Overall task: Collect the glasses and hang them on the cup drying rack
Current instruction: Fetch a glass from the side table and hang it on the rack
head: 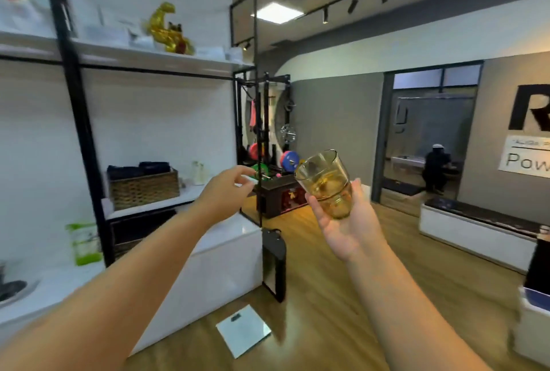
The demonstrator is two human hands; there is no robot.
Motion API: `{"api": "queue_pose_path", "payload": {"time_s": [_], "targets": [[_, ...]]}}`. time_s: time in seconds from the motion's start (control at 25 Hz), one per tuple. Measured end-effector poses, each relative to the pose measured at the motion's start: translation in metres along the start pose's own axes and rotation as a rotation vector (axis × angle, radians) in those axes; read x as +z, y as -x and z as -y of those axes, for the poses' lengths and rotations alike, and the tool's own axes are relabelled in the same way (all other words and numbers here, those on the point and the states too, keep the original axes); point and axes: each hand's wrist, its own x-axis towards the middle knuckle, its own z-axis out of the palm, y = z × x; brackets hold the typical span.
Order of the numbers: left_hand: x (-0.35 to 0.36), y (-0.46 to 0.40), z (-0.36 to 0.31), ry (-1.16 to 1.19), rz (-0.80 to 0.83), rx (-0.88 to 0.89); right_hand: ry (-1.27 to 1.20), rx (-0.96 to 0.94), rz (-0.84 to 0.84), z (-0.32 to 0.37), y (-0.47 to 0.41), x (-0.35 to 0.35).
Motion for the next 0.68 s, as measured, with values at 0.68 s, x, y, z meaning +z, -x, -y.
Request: {"api": "queue_pose_path", "payload": {"time_s": [0.68], "targets": [[-0.178,-0.195,0.261,-0.112,-0.360,-0.255,0.090,0.400,0.363,-0.297,-0.305,0.213]]}}
